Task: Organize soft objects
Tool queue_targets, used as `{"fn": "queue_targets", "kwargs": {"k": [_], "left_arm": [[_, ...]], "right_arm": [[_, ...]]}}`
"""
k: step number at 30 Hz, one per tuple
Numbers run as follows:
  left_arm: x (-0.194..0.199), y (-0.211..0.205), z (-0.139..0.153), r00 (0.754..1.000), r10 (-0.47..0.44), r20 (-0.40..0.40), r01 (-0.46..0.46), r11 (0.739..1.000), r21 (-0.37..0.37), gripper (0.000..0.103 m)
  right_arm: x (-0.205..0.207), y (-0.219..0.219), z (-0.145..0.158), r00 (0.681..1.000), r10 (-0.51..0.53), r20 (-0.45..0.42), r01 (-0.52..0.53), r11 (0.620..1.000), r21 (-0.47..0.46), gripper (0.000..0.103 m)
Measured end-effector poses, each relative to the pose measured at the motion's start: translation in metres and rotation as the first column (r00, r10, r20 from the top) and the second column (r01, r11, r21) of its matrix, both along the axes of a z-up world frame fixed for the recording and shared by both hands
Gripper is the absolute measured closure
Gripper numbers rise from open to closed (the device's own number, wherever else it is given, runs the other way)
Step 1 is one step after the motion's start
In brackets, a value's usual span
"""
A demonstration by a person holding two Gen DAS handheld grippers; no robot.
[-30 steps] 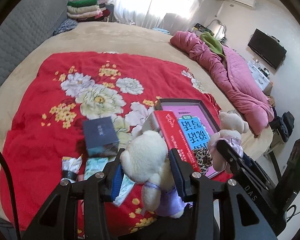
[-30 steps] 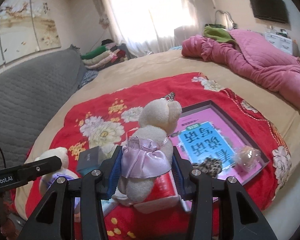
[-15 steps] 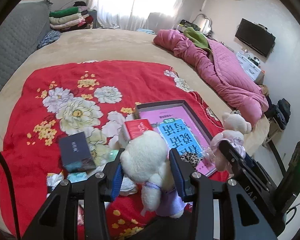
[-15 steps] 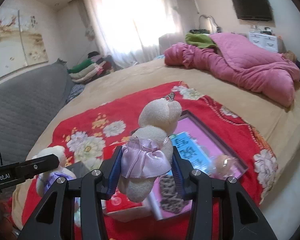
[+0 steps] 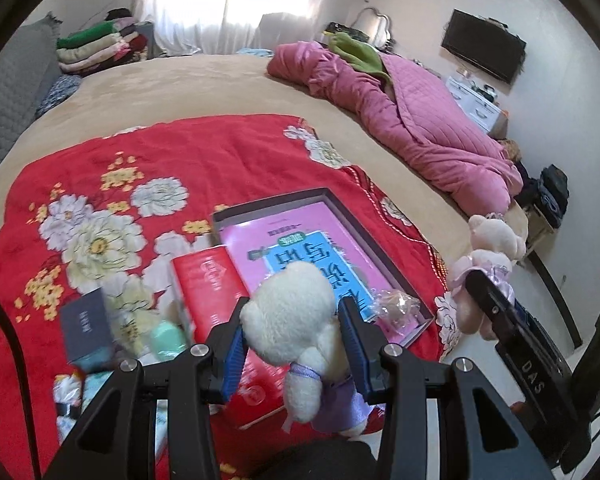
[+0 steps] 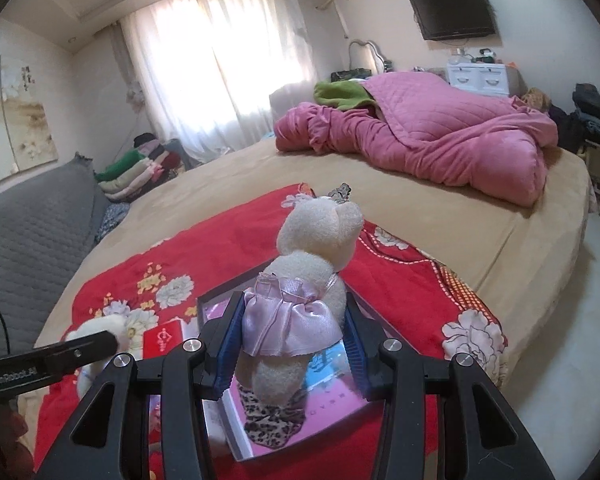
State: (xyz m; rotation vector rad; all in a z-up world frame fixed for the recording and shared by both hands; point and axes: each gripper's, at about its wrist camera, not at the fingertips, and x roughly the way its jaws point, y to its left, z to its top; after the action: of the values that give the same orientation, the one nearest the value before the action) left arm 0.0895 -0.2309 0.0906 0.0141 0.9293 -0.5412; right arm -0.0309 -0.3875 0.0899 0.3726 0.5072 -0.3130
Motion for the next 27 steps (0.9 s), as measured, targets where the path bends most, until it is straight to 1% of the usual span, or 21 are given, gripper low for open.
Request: {"fn": "queue_targets", "kwargs": {"k": [5,7,12,17,27], "left_arm": [[0.01,-0.026,-0.018,0.999,-0.025,-0.025,0.026,0.999,0.035,0.059],[0.011,-0.033,-0.023,0.999,-0.036,-0.029,0.038,0.998,0.05,0.059],[0.016,-0.049,-0.035,0.998,-0.058,-0.039,0.061,0.995,0.082,0.059],[0.02,-0.058,-0.047,0.996,-0.065,-0.06,0.071,0.992,0.103,0.059],[0.031,-0.067,-0.073,0.991,-0.074,-0.112,0.088,0.989,0.122,0.059]], "right_arm": [[0.004,-0.001,-0.007,1.0,0.022,-0.012,-0.022,1.0,-0.013,0.056],[0.006,0.0,-0.008,1.0,0.025,-0.018,-0.026,0.999,-0.033,0.056],[0.011,-0.003,-0.018,0.999,0.031,-0.042,-0.032,0.999,-0.036,0.056],[0.016,-0.009,-0.028,0.997,0.028,-0.068,-0.03,0.999,-0.025,0.056],[0.023,-0.018,-0.047,0.992,0.028,-0.122,-0.03,0.999,-0.015,0.056]]}}
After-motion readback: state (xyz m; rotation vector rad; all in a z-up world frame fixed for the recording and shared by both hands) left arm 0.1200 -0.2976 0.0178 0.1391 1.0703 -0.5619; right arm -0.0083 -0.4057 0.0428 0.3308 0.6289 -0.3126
